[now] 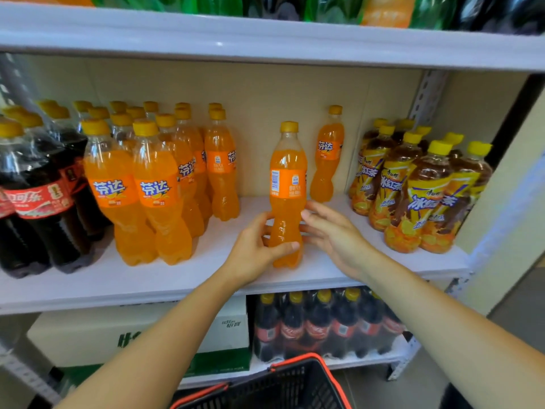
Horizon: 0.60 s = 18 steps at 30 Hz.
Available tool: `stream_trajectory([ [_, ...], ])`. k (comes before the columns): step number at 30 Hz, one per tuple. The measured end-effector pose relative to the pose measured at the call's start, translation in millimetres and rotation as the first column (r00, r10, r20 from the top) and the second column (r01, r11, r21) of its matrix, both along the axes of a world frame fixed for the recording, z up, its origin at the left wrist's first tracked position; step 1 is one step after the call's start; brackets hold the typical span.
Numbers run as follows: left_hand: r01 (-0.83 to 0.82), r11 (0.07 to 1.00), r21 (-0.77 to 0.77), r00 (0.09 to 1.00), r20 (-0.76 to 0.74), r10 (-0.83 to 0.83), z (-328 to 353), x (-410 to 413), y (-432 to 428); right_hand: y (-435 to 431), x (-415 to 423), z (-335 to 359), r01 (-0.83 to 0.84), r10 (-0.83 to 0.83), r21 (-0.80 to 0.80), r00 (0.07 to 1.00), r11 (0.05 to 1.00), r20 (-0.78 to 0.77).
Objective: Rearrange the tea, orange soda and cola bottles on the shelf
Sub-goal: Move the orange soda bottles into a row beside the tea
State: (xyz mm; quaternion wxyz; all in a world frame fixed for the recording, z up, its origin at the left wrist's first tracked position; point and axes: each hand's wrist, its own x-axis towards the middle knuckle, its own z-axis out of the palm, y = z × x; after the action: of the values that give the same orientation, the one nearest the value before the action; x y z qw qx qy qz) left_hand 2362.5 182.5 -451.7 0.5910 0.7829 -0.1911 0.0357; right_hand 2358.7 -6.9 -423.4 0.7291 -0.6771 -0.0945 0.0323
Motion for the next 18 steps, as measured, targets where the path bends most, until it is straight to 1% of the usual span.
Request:
stream_trajectory([
  [1,-0.003,1.0,0.014,1.0,0.009,0.003,1,-6,-2,2,-10,3,-0.009,0.009,0.002,1.0,1.0,0.019],
  [4,0.026,0.998,0.056,1.0,0.013,-0.027,3,-24,-5,6,-32,6,0.031,-0.031,-0.001,0.998,1.0,0.05],
  [6,0.074,0.997,0.011,0.997,-0.019,-0.073,4,-33,-5,4,-39,4,0.059,-0.06,0.02,0.997,0.998,0.047],
  [8,0.1,0.992,-0.079,0.991,-0.079,-0.106,7,-40,-2,-1,-44,2,0.054,-0.056,0.05,0.998,0.997,0.023],
  [10,0.071,0.989,-0.129,0.993,-0.088,-0.083,13,-43,4,-4,-48,-2,0.008,-0.003,0.137,0.999,0.991,-0.038],
  [12,-0.02,0.986,-0.167,0.999,-0.039,0.014,22,-44,11,-5,-53,-4,-0.039,0.063,0.243,0.993,0.969,-0.095],
  [14,-0.077,0.968,-0.238,0.997,-0.032,0.072,29,-44,17,-4,-56,-7,-0.068,0.111,0.306,0.986,0.949,-0.125],
  [16,-0.067,0.96,-0.273,0.997,-0.058,0.053,32,-42,21,-1,-59,-8,-0.12,0.171,0.329,0.976,0.937,-0.131],
  [18,-0.008,0.957,-0.291,0.996,-0.088,-0.019,35,-40,23,5,-63,-10,-0.172,0.233,0.346,0.962,0.922,-0.145],
])
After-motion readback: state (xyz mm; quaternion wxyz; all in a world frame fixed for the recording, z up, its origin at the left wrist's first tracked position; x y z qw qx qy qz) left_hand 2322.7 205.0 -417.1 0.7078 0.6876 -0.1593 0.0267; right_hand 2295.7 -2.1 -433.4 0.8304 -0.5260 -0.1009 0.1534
